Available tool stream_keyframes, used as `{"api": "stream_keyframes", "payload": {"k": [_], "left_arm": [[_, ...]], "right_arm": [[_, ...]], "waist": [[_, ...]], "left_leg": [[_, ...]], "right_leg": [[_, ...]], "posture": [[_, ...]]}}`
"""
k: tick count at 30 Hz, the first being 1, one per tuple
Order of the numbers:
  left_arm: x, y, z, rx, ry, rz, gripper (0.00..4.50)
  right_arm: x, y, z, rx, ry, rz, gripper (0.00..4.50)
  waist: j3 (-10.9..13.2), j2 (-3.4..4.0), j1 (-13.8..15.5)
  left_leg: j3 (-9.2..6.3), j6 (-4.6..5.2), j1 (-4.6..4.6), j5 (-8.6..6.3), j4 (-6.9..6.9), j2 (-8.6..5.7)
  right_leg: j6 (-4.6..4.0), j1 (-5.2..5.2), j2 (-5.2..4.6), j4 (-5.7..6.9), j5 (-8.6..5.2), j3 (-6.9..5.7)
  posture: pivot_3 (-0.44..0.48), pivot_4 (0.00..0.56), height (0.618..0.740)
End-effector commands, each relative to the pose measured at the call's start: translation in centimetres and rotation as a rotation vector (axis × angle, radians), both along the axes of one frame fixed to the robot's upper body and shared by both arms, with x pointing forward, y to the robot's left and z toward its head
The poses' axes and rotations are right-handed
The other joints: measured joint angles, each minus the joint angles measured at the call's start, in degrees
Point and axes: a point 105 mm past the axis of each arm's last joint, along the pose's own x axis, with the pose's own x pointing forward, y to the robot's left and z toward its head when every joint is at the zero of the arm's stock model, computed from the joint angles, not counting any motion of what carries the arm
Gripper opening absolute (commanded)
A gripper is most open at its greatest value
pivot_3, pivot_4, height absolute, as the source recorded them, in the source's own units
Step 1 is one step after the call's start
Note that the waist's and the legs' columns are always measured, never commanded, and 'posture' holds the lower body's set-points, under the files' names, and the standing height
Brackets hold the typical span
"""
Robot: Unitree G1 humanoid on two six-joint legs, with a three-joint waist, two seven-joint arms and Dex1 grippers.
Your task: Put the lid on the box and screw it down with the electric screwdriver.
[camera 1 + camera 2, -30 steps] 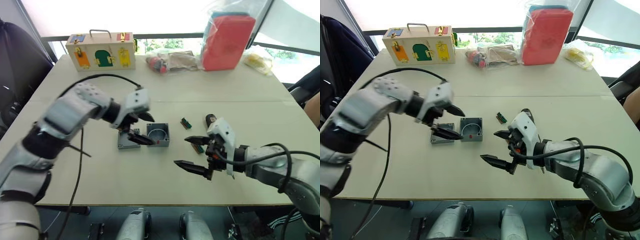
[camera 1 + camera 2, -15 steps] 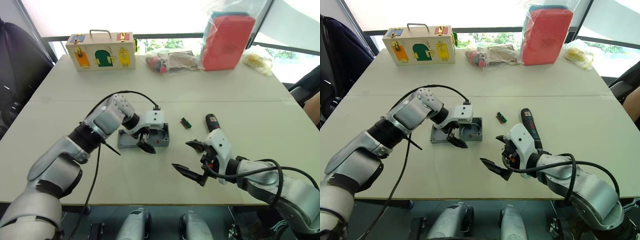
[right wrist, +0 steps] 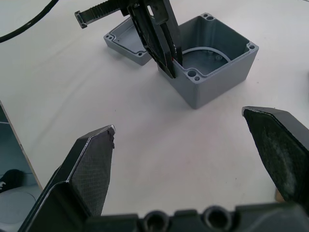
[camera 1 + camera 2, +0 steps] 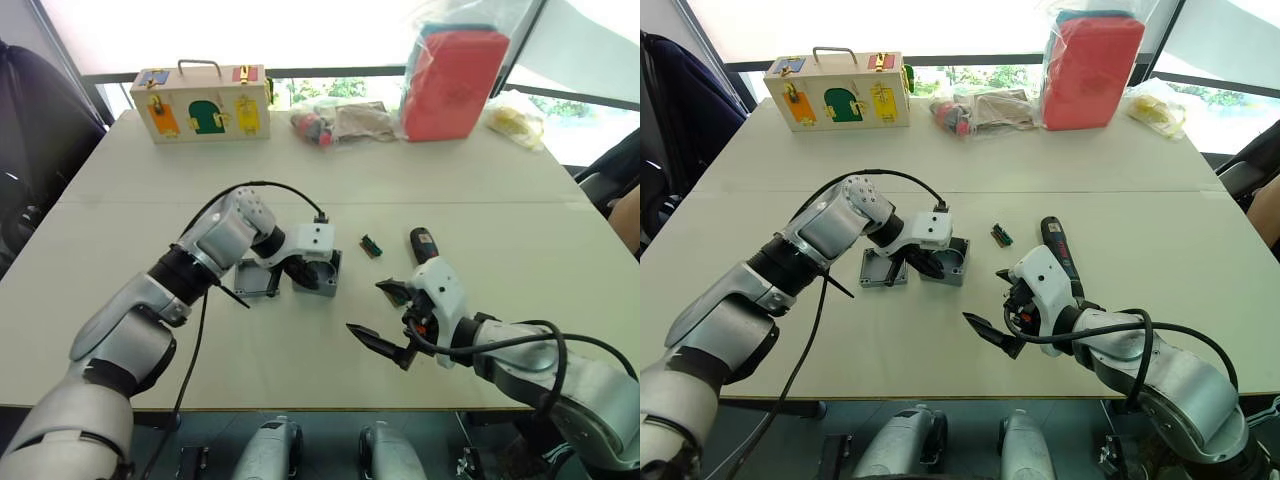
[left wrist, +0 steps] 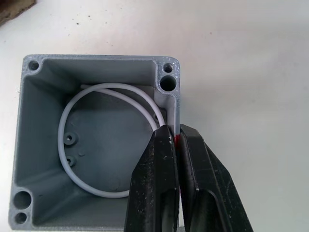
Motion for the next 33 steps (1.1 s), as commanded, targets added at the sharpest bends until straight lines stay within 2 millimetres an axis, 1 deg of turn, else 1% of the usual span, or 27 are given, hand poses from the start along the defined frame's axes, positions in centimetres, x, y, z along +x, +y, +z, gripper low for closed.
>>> {"api": "stream_keyframes", "payload": {"k": [1,2,4,8,11,15,20,23,24,25,26,27,28,30,31,33], "left_arm": [[-0.6,-1.1,2.1,-0.084,-0.026,-0.165,0.05],[-1.3,-1.2,2.7,-0.107,-0.013,-0.244,0.05],[-2.2,-1.2,3.1,-0.118,0.024,-0.32,0.05],[-3.1,-1.4,2.8,-0.102,0.035,-0.432,0.05],[-3.0,-1.1,2.1,-0.056,0.009,-0.497,0.05],[-2.3,-0.9,0.9,0.014,-0.062,-0.589,0.05],[-1.6,-0.9,0.4,0.039,-0.074,-0.601,0.05],[-1.5,-0.6,0.3,0.045,-0.071,-0.599,0.86],[-1.4,-0.5,0.4,0.042,-0.072,-0.595,1.22],[-1.3,-0.4,0.5,0.035,-0.073,-0.585,1.68],[-1.1,-0.3,0.9,0.021,-0.082,-0.568,2.02],[-0.9,0.1,2.1,0.0,-0.089,-0.529,2.37],[-0.7,0.7,3.2,-0.015,-0.095,-0.492,2.37],[-0.4,2.7,6.2,-0.059,-0.09,-0.362,2.37],[-0.4,3.4,7.2,-0.077,-0.081,-0.314,2.37],[-0.5,6.0,9.9,-0.128,-0.023,-0.117,2.37]], "right_arm": [[-0.9,0.3,1.1,0.015,-0.04,0.034,4.5],[-1.3,0.4,1.0,0.017,-0.028,0.048,4.5],[-1.8,0.5,0.9,0.024,-0.011,0.068,4.5],[-2.5,0.5,0.6,0.025,0.008,0.068,4.5],[-2.6,0.4,0.5,0.023,0.01,0.057,4.5],[-2.9,0.3,0.4,0.025,0.014,0.038,4.5],[-3.2,0.4,0.3,0.029,0.015,0.029,4.5],[-3.3,0.5,0.2,0.028,0.02,0.033,4.5],[-3.4,0.5,0.3,0.027,0.021,0.038,4.5],[-3.4,0.6,0.3,0.026,0.022,0.043,4.5],[-3.4,0.6,0.3,0.024,0.023,0.05,4.5],[-3.5,0.6,0.4,0.02,0.02,0.058,4.5],[-3.4,0.6,0.5,0.017,0.016,0.064,4.5],[-3.3,0.4,1.1,0.012,0.007,0.09,4.5],[-3.3,0.4,1.3,0.012,0.004,0.102,4.5],[-3.1,1.1,3.2,0.08,-0.024,0.176,4.5]], "waist": [[0.0,0.0,0.0],[0.0,0.0,0.0],[0.0,-0.01,-0.1],[0.0,0.0,-0.2],[0.0,0.0,-0.1],[0.0,-0.01,-0.1],[0.0,-0.03,-0.1],[0.0,-0.03,-0.1],[0.0,-0.03,-0.2],[0.0,-0.03,-0.2],[0.0,-0.03,-0.2],[0.0,-0.03,-0.2],[0.0,-0.06,-0.2],[0.1,-0.06,-0.4],[0.1,-0.09,-0.9],[0.1,-0.1,-1.6]], "left_leg": [[0.0,0.0,0.0,0.0,0.01,0.0],[0.0,0.0,-0.01,0.0,0.01,0.0],[0.0,0.0,-0.06,0.0,0.0,0.0],[-0.01,0.0,-0.06,0.0,0.01,0.01],[-0.01,0.0,-0.02,0.0,0.02,0.0],[0.0,0.0,-0.04,0.0,0.02,-0.01],[0.0,0.01,-0.05,0.0,0.05,-0.02],[0.0,0.01,-0.05,-0.01,0.05,-0.01],[0.0,0.01,-0.04,-0.01,0.05,-0.01],[0.0,0.02,-0.04,-0.01,0.05,-0.01],[0.0,0.02,-0.05,-0.01,0.05,-0.01],[0.0,0.02,-0.05,-0.01,0.05,-0.01],[0.0,0.02,-0.05,-0.01,0.05,-0.01],[-0.01,0.02,-0.05,-0.01,0.05,0.0],[0.0,0.02,-0.06,-0.01,0.05,0.01],[-0.03,0.01,-0.08,-0.01,0.03,0.07]], "right_leg": [[0.0,0.0,-0.01,0.0,0.0,0.0],[0.0,-0.01,-0.01,-0.01,0.0,0.0],[0.0,-0.05,-0.01,-0.02,0.0,0.0],[0.0,-0.07,-0.02,0.0,0.0,0.02],[0.0,-0.02,-0.03,0.01,0.0,0.01],[0.0,-0.03,-0.02,0.0,0.0,0.01],[0.0,-0.02,-0.02,0.0,0.0,-0.01],[0.0,-0.02,-0.02,0.0,0.0,0.0],[0.0,-0.02,-0.01,0.0,0.0,0.0],[0.0,-0.03,-0.01,0.0,0.0,-0.01],[0.0,-0.03,-0.01,0.0,0.0,0.0],[0.0,-0.02,-0.01,0.0,0.0,0.0],[0.0,-0.02,-0.01,0.01,0.0,0.0],[0.01,-0.04,0.0,0.01,0.0,0.0],[0.01,-0.08,0.01,0.03,0.0,0.01],[0.0,-0.12,0.11,0.04,-0.01,0.02]], "posture": [[0.0,0.15,0.74],[0.0,0.15,0.74],[0.0,0.15,0.74],[0.0,0.15,0.74],[0.0,0.15,0.74],[0.0,0.15,0.74],[0.0,0.15,0.74],[0.0,0.15,0.74],[0.0,0.15,0.74],[0.0,0.15,0.74],[0.0,0.15,0.74],[0.0,0.15,0.74],[0.0,0.15,0.74],[0.0,0.15,0.74],[0.0,0.15,0.74],[0.0,0.15,0.74]]}}
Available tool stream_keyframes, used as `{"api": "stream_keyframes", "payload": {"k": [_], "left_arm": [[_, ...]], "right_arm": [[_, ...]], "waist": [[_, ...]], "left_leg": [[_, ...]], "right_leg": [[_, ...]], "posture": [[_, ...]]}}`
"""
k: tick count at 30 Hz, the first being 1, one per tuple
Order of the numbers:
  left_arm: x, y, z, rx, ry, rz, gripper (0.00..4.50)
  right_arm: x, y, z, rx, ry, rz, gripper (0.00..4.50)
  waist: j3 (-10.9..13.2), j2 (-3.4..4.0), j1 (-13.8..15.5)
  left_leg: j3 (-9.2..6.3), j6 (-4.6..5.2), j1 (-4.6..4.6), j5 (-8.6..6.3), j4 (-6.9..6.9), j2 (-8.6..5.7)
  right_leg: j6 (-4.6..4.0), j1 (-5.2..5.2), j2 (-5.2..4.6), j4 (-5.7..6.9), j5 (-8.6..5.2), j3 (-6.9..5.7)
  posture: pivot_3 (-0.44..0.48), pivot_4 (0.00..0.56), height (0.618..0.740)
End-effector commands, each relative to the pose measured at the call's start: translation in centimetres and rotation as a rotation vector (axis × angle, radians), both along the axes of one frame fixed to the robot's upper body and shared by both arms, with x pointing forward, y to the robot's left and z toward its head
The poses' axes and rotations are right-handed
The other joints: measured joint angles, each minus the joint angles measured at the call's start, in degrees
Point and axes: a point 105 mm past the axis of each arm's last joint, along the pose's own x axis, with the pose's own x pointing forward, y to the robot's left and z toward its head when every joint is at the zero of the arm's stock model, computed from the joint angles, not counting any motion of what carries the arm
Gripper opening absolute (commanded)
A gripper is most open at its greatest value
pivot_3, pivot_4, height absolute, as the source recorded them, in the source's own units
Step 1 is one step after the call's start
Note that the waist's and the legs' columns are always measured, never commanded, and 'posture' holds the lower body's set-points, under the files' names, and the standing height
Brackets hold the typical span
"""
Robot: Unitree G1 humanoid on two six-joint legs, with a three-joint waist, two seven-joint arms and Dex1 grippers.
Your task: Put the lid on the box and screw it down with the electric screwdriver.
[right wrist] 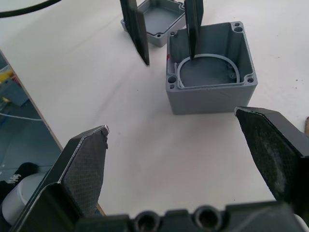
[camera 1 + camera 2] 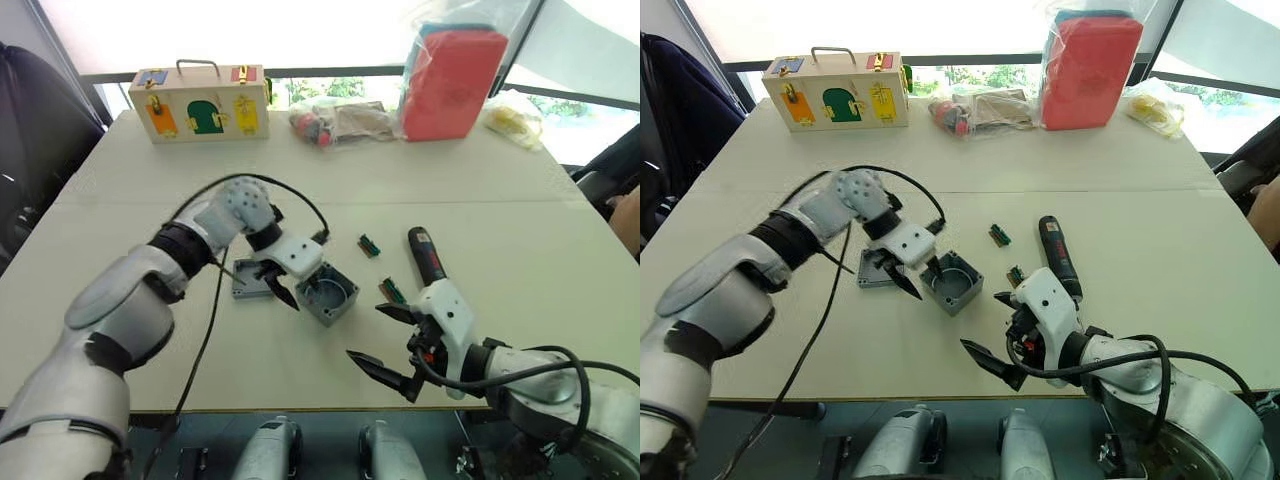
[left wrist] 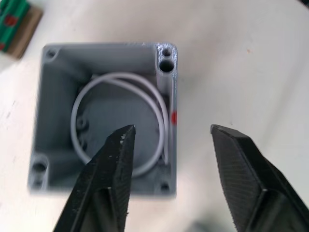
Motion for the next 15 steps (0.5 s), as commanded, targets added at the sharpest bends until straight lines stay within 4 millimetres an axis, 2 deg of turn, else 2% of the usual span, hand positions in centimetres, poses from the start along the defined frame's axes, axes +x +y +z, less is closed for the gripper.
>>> {"api": "stream_keyframes", "payload": {"k": [1,3,6,9,11,15], "left_arm": [[-0.2,2.3,6.0,-0.132,0.052,0.238,2.37],[0.2,4.1,6.9,-0.171,0.097,0.418,2.37],[1.7,5.6,7.0,-0.256,0.066,0.678,2.37],[2.7,6.9,5.5,-0.264,0.075,1.015,2.37],[2.3,7.4,4.1,-0.238,0.102,1.186,2.37],[1.1,7.9,2.0,-0.207,0.156,1.39,2.37]], "right_arm": [[0.0,1.1,3.5,0.107,-0.079,0.118,4.5],[0.4,1.7,4.8,0.119,-0.112,0.169,4.5],[1.0,2.5,5.6,0.081,-0.155,0.233,4.5],[2.2,2.9,5.4,-0.047,-0.228,0.275,4.5],[3.1,3.1,5.1,-0.108,-0.273,0.299,4.5],[4.2,3.9,5.1,-0.134,-0.328,0.344,4.5]], "waist": [[0.0,0.06,-0.6],[0.0,0.08,-0.5],[0.0,0.08,0.0],[0.0,0.03,0.1],[0.0,0.0,-0.1],[0.0,-0.01,-0.5]], "left_leg": [[-0.01,0.0,0.0,0.0,0.0,0.02],[-0.01,0.0,0.08,0.0,-0.04,0.02],[-0.01,0.01,0.14,0.0,0.0,0.0],[-0.03,0.01,0.11,0.0,0.06,-0.03],[-0.04,0.01,0.05,0.0,0.07,-0.07],[-0.03,0.02,0.03,-0.01,0.04,-0.08]], "right_leg": [[0.01,-0.01,0.04,0.0,-0.01,0.0],[0.08,0.05,0.06,0.0,-0.06,0.01],[0.11,0.16,0.03,0.02,-0.08,-0.03],[0.12,0.17,0.01,0.05,-0.07,-0.03],[0.12,0.14,-0.01,0.07,-0.07,-0.03],[0.13,0.09,-0.01,0.14,-0.07,0.01]], "posture": [[0.0,0.15,0.74],[0.0,0.15,0.74],[0.0,0.15,0.74],[0.0,0.15,0.74],[0.0,0.15,0.74],[0.0,0.15,0.74]]}}
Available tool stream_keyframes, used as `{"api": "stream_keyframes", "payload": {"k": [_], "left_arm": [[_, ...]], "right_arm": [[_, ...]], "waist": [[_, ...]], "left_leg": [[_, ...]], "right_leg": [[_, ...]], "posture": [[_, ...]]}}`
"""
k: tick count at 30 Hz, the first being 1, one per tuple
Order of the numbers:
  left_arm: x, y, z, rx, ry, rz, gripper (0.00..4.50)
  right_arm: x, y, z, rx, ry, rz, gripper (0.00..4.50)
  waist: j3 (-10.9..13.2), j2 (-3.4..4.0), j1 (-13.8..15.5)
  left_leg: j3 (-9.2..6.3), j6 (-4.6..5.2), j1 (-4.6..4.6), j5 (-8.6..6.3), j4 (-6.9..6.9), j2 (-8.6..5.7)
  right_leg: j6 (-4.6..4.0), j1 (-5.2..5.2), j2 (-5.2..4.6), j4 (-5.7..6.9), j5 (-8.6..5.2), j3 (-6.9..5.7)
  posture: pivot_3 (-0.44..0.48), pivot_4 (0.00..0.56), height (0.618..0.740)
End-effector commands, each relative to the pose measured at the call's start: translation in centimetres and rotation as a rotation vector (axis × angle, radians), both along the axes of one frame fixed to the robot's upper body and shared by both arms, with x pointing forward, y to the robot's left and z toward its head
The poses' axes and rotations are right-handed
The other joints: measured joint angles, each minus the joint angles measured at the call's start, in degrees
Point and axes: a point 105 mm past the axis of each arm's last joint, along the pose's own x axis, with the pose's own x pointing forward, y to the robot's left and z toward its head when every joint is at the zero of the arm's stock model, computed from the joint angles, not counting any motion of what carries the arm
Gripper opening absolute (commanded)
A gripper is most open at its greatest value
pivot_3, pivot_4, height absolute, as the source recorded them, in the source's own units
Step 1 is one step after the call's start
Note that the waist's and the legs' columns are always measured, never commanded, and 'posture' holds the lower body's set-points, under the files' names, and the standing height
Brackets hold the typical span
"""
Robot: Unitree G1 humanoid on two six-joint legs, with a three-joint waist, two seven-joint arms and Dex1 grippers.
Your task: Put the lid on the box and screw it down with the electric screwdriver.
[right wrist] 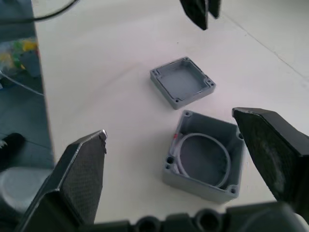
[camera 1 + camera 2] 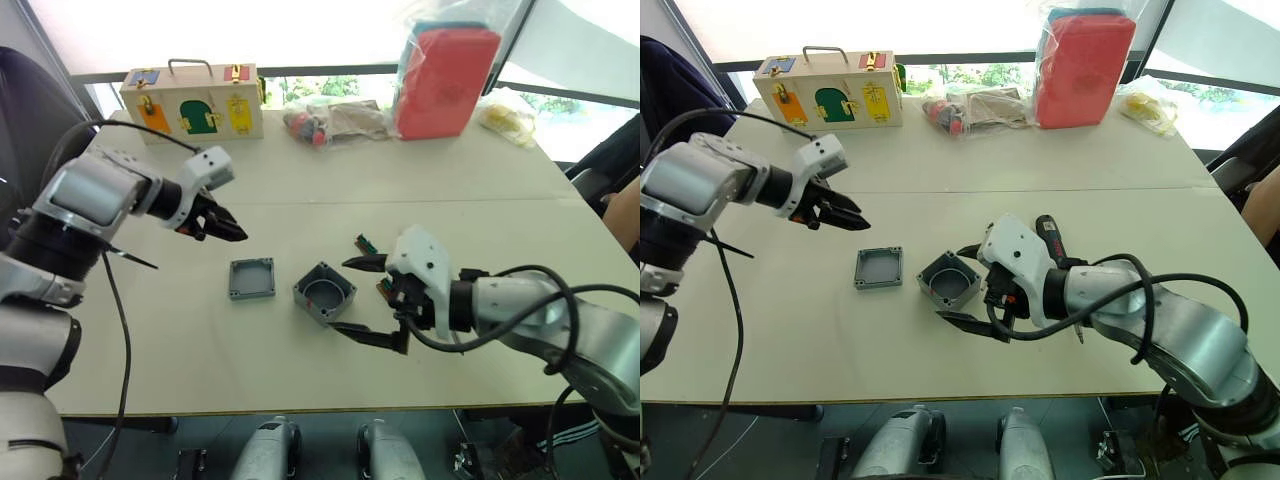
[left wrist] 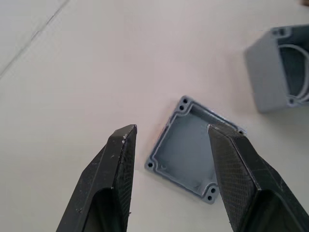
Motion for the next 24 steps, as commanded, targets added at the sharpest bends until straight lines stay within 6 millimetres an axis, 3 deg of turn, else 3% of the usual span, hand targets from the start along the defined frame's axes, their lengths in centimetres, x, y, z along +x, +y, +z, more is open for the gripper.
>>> {"api": "stream_keyframes", "payload": {"k": [1,12,24], "left_arm": [[-0.7,0.6,0.3,-0.014,0.012,0.176,2.37],[-1.1,1.9,-3.1,0.006,0.103,0.364,2.37],[-0.6,0.8,-6.0,0.037,0.179,0.401,2.37]], "right_arm": [[0.5,0.9,0.8,-0.005,-0.09,0.058,4.5],[0.9,2.0,0.8,0.027,-0.145,0.063,4.5],[1.0,1.5,0.5,0.031,-0.142,0.004,4.5]], "waist": [[0.0,-0.01,0.0],[0.0,-0.02,0.4],[0.0,-0.02,1.4]], "left_leg": [[0.0,-0.01,0.0,0.01,0.0,0.0],[-0.01,-0.45,0.03,0.25,-0.02,-0.01],[-0.01,-0.62,0.03,0.35,-0.02,-0.07]], "right_leg": [[0.0,-0.01,0.0,0.0,0.0,0.0],[-0.01,-0.08,-0.04,0.02,0.0,0.04],[-0.03,-0.09,-0.09,0.04,0.02,0.05]], "posture": [[0.0,0.15,0.74],[0.0,0.15,0.74],[0.0,0.15,0.74]]}}
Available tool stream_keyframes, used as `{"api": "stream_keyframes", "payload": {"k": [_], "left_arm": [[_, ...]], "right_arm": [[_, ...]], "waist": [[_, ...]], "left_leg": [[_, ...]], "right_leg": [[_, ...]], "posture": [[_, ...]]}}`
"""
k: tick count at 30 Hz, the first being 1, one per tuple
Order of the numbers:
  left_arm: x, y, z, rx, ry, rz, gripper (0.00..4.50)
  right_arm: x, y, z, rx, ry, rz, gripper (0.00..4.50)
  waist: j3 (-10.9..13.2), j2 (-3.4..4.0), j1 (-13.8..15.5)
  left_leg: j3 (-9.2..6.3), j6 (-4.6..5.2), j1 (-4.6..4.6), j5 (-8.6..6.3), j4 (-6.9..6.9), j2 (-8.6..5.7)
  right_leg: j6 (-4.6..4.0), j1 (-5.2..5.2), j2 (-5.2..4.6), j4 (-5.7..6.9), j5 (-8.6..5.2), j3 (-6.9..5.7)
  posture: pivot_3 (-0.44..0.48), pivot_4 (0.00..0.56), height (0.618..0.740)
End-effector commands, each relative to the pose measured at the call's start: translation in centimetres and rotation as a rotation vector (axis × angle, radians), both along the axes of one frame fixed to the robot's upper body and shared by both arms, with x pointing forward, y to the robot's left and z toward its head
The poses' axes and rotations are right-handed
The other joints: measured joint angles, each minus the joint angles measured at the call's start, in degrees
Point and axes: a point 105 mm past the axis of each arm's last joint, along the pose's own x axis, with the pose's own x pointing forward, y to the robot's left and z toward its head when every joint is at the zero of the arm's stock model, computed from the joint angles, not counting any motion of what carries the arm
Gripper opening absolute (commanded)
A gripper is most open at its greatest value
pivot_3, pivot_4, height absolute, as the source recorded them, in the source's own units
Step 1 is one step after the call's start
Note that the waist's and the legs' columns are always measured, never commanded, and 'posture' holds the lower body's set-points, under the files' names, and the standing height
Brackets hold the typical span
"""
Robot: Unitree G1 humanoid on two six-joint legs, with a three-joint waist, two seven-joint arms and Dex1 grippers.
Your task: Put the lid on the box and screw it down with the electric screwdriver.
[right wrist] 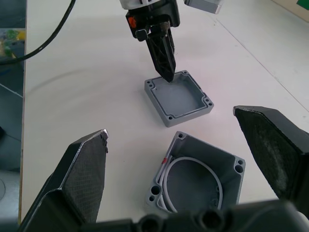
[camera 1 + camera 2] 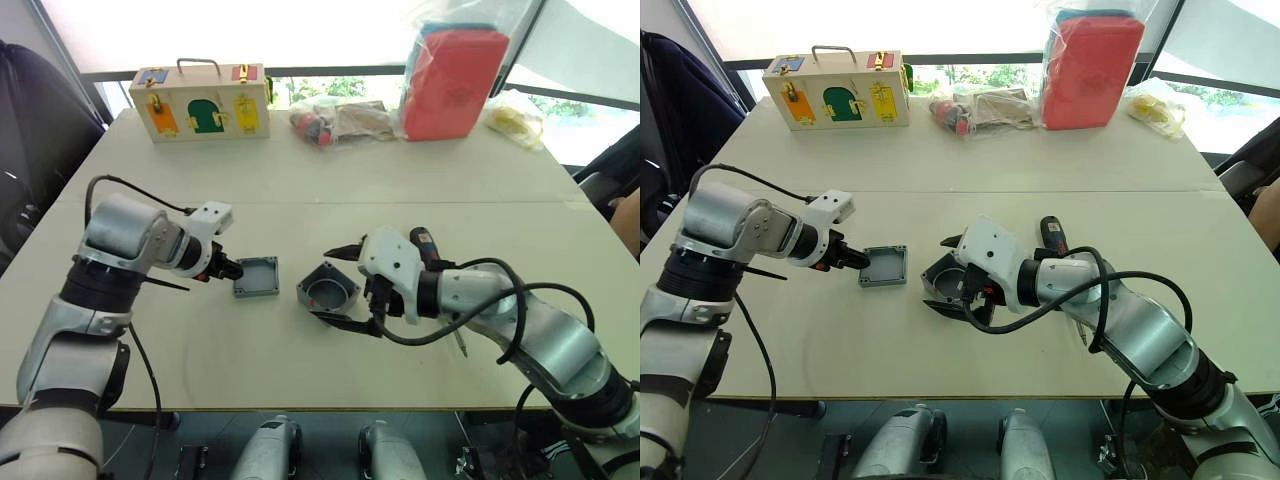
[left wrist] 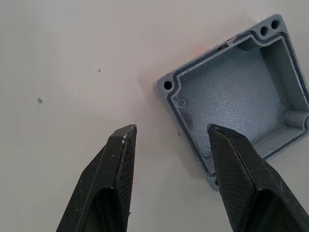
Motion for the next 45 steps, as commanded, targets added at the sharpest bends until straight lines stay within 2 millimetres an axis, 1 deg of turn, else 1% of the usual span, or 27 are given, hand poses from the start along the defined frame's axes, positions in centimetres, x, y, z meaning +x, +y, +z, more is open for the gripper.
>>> {"api": "stream_keyframes", "payload": {"k": [1,5,8,9,10,11,12,13,16,18,20,21,22,23,25,26,27,28,29,31,34,37,40,45], "left_arm": [[0.2,-0.1,-0.3,0.026,0.009,0.015,2.37],[0.7,-0.6,-1.1,0.025,0.014,0.024,2.37],[0.8,-0.9,-1.7,0.031,0.014,0.02,1.58],[0.8,-1.0,-1.8,0.03,0.012,0.02,1.14],[0.9,-1.1,-1.8,0.029,0.01,0.021,0.91],[1.0,-1.2,-1.9,0.024,0.007,0.024,0.42],[1.1,-1.3,-1.9,0.02,0.002,0.028,0.13],[1.1,-1.4,-2.0,0.017,-0.003,0.031,0.05],[1.3,-1.6,-1.8,-0.012,-0.031,0.044,0.05],[1.5,-1.2,-1.6,-0.021,-0.063,0.066,0.05],[2.5,-0.7,-0.1,-0.038,-0.191,0.063,0.05],[3.3,-0.6,1.5,-0.067,-0.306,0.043,0.05],[3.7,-0.6,2.7,-0.085,-0.385,0.027,0.05],[4.3,-0.7,4.4,-0.134,-0.476,0.022,0.05],[4.9,-1.2,7.2,-0.222,-0.624,0.008,0.05],[5.0,-1.5,8.6,-0.276,-0.686,-0.004,0.05],[4.9,-2.1,9.9,-0.33,-0.742,-0.022,0.05],[4.6,-2.8,11.2,-0.355,-0.818,-0.061,0.05],[4.3,-3.4,12.1,-0.377,-0.872,-0.088,0.05],[4.0,-4.5,12.8,-0.406,-0.928,-0.119,0.05],[3.6,-6.2,13.3,-0.443,-0.978,-0.167,0.05],[3.3,-7.5,13.8,-0.482,-1.004,-0.206,0.05],[3.4,-8.1,14.0,-0.485,-1.013,-0.222,0.05],[3.6,-8.5,14.1,-0.492,-1.014,-0.236,0.05]], "right_arm": [[-0.2,0.1,1.4,0.029,-0.063,-0.005,4.5],[-0.2,0.1,1.4,0.031,-0.062,-0.018,4.5],[-0.2,-0.1,1.3,0.031,-0.06,-0.031,4.5],[-0.2,-0.2,1.3,0.029,-0.058,-0.035,4.5],[-0.2,-0.3,1.3,0.026,-0.057,-0.039,4.5],[-0.2,-0.5,1.3,0.024,-0.056,-0.042,4.5],[-0.2,-0.6,1.2,0.022,-0.055,-0.046,4.5],[-0.2,-0.8,1.2,0.021,-0.053,-0.049,4.5],[0.1,-1.4,1.2,0.022,-0.044,-0.071,4.5],[0.5,-1.9,1.5,0.05,-0.023,-0.096,4.5],[1.4,-2.3,2.4,0.166,0.031,-0.142,4.5],[2.1,-2.6,2.9,0.229,0.056,-0.181,4.5],[2.6,-2.8,3.2,0.27,0.075,-0.207,4.5],[3.3,-2.9,3.8,0.33,0.097,-0.233,4.5],[4.5,-3.2,4.6,0.449,0.157,-0.285,4.5],[5.5,-3.3,5.1,0.526,0.193,-0.322,4.5],[6.8,-3.6,5.5,0.622,0.236,-0.384,4.5],[8.1,-3.7,5.8,0.722,0.291,-0.437,4.5],[9.0,-3.7,5.8,0.785,0.342,-0.466,4.5],[9.6,-3.5,5.9,0.835,0.394,-0.475,4.5],[9.6,-2.8,6.7,0.865,0.438,-0.432,4.5],[9.6,-2.3,7.1,0.859,0.455,-0.413,4.5],[9.5,-2.1,7.4,0.865,0.467,-0.398,4.5],[9.1,-1.7,7.4,0.865,0.482,-0.382,4.5]], "waist": [[0.0,0.0,0.0],[-0.1,0.05,0.1],[-0.1,0.06,0.2],[-0.1,0.05,0.2],[-0.1,0.05,0.2],[-0.2,0.06,0.2],[-0.2,0.06,0.2],[-0.2,0.08,0.2],[-0.2,0.11,0.4],[-0.2,0.1,0.4],[-0.2,0.07,0.3],[-0.2,0.07,0.3],[-0.2,0.04,0.2],[-0.2,0.04,0.2],[-0.2,-0.04,0.0],[-0.2,-0.03,0.1],[-0.2,-0.05,0.0],[-0.2,-0.09,-0.1],[-0.2,-0.06,0.0],[-0.2,-0.05,-0.1],[-0.2,-0.04,0.0],[-0.2,-0.03,-0.2],[-0.2,-0.03,-0.5],[-0.2,-0.03,-0.7]], "left_leg": [[0.0,-0.01,0.0,0.0,0.0,0.0],[0.0,-0.02,0.04,0.01,-0.01,-0.01],[-0.01,-0.03,0.17,0.02,-0.01,-0.02],[-0.02,-0.03,0.17,0.02,-0.01,-0.02],[-0.02,-0.03,0.17,0.02,-0.01,-0.02],[-0.02,-0.03,0.18,0.02,-0.01,-0.03],[-0.02,-0.03,0.18,0.02,-0.01,-0.04],[-0.02,-0.03,0.18,0.02,-0.01,-0.04],[-0.03,-0.03,0.21,0.02,-0.01,-0.04],[-0.03,-0.03,0.29,0.02,-0.01,-0.05],[-0.03,-0.03,0.31,0.01,-0.02,-0.05],[-0.04,-0.04,0.33,0.02,-0.03,-0.04],[-0.05,-0.07,0.32,0.04,-0.07,-0.04],[-0.07,-0.14,0.31,0.07,-0.1,-0.03],[-0.08,-0.19,0.1,0.09,-0.12,-0.03],[-0.09,-0.25,-0.04,0.13,-0.14,-0.02],[-0.08,-0.28,-0.1,0.15,-0.15,-0.03],[-0.08,-0.29,-0.1,0.15,-0.2,-0.03],[-0.08,-0.32,-0.1,0.17,-0.21,-0.01],[-0.04,-0.36,-0.1,0.19,-0.3,-0.02],[-0.02,-0.36,-0.11,0.19,-0.33,-0.05],[0.05,-0.35,-0.11,0.2,-0.33,-0.06],[0.06,-0.35,-0.11,0.2,-0.33,-0.03],[0.08,-0.34,-0.11,0.2,-0.34,-0.03]], "right_leg": [[0.0,-0.01,0.0,0.0,0.0,0.0],[0.0,0.04,-0.01,0.01,0.0,0.0],[0.0,0.16,-0.02,0.03,0.0,-0.02],[0.0,0.17,-0.03,0.04,0.0,-0.02],[0.0,0.17,-0.03,0.04,0.0,-0.02],[0.0,0.17,-0.04,0.04,0.0,-0.02],[0.0,0.17,-0.04,0.04,0.0,-0.02],[0.0,0.17,-0.04,0.04,0.0,-0.01],[0.0,0.21,-0.05,0.04,0.0,-0.02],[0.0,0.28,-0.05,0.04,0.0,-0.02],[0.0,0.29,-0.06,0.04,0.0,-0.02],[-0.01,0.29,-0.06,0.05,0.0,-0.01],[-0.02,0.27,-0.07,0.05,0.01,-0.02],[-0.04,0.23,-0.07,0.04,0.02,-0.01],[-0.07,0.01,-0.08,0.04,0.04,0.0],[-0.12,-0.14,-0.07,0.03,0.07,0.0],[-0.14,-0.23,-0.08,0.03,0.09,0.0],[-0.14,-0.24,-0.08,0.02,0.09,0.01],[-0.14,-0.25,-0.06,0.0,0.09,0.0],[-0.15,-0.3,-0.06,0.0,0.09,0.02],[-0.15,-0.31,-0.07,0.0,0.1,0.03],[-0.15,-0.37,-0.06,0.08,0.1,0.1],[-0.15,-0.42,-0.02,0.17,0.1,0.12],[-0.15,-0.43,-0.01,0.33,0.1,0.14]], "posture": [[0.0,0.15,0.74],[0.0,0.15,0.74],[0.0,0.15,0.74],[0.0,0.15,0.74],[0.0,0.15,0.74],[0.0,0.15,0.74],[0.0,0.15,0.74],[0.0,0.15,0.74],[0.0,0.15,0.74],[0.0,0.15,0.74],[0.0,0.15,0.74],[0.0,0.15,0.74],[0.0,0.15,0.74],[0.0,0.15,0.74],[0.0,0.15,0.74],[0.0,0.15,0.74],[0.0,0.15,0.74],[0.0,0.15,0.74],[0.0,0.15,0.74],[0.0,0.15,0.74],[0.0,0.15,0.74],[0.0,0.15,0.74],[0.0,0.15,0.74],[0.0,0.15,0.74]]}}
